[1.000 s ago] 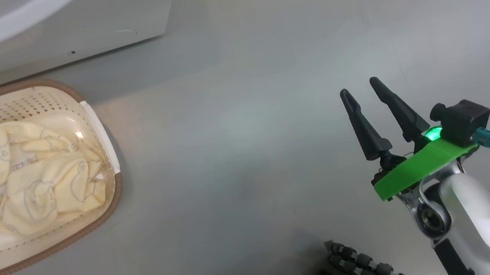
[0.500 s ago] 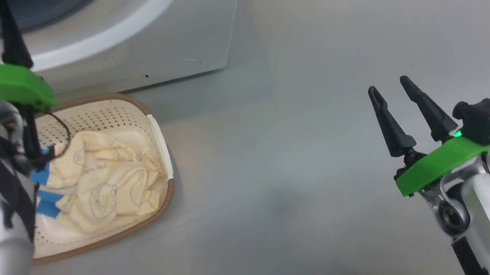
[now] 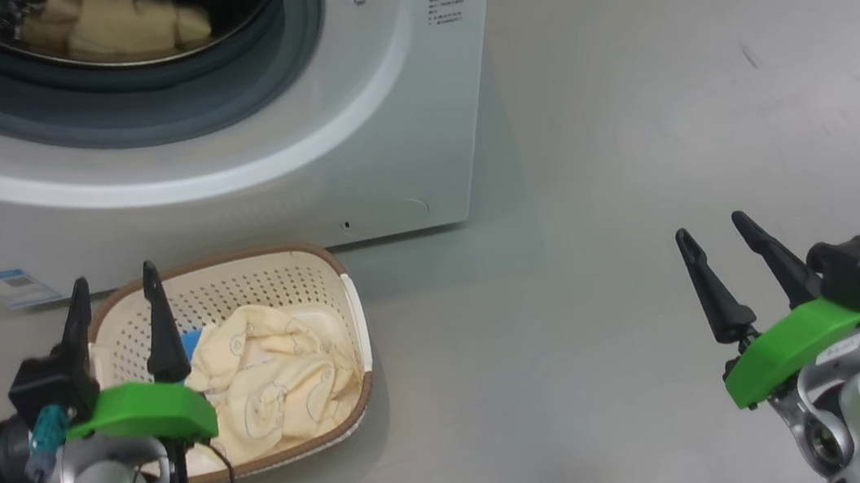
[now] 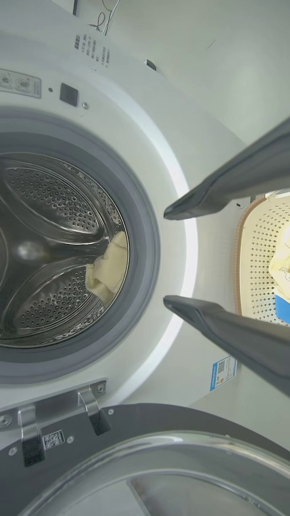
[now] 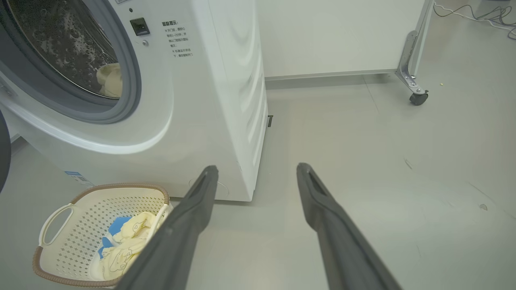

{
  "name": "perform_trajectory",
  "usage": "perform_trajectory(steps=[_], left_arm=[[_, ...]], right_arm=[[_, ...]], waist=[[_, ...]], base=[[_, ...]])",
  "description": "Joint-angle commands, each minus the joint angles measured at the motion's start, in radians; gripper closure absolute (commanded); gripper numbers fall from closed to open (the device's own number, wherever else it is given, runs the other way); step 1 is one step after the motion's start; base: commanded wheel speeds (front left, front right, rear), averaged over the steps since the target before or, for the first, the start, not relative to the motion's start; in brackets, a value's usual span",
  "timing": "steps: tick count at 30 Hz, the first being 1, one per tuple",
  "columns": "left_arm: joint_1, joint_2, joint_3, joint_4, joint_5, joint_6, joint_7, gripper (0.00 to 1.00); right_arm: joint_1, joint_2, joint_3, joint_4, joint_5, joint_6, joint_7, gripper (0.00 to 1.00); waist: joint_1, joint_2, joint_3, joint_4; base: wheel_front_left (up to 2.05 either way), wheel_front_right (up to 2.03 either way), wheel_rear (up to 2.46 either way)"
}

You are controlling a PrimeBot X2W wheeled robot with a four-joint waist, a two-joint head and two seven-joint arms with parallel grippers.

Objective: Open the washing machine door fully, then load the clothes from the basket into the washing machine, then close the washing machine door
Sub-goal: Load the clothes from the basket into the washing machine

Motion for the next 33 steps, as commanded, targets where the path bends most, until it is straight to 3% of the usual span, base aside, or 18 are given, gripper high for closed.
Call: perform_trajectory(steps=[1, 13, 33], left_arm=[[0.040, 0.030, 0.058, -0.083, 0.026, 0.021, -0.007, 0.00], [0.303, 0.013, 0.071, -0.234, 0.064, 0.069, -0.007, 0.00], [0.333, 0.015, 0.061, -0.262, 0.052, 0.087, -0.003, 0.00]], right_arm=[[0.010, -0.011, 0.011, -0.047, -0.014, 0.000, 0.018, 0.00], [0.104, -0.011, -0.007, -0.124, -0.047, 0.000, 0.096, 0.00], [0.122, -0.011, 0.012, -0.162, -0.043, 0.000, 0.127, 0.00]], waist=[[0.0001, -0.0001, -0.067, 0.032], [0.0001, -0.0001, -0.199, 0.084], [0.0001, -0.0001, -0.211, 0.084]], base=[[0.00, 0.00, 0.00], [0.00, 0.00, 0.00], [0.00, 0.00, 0.00]])
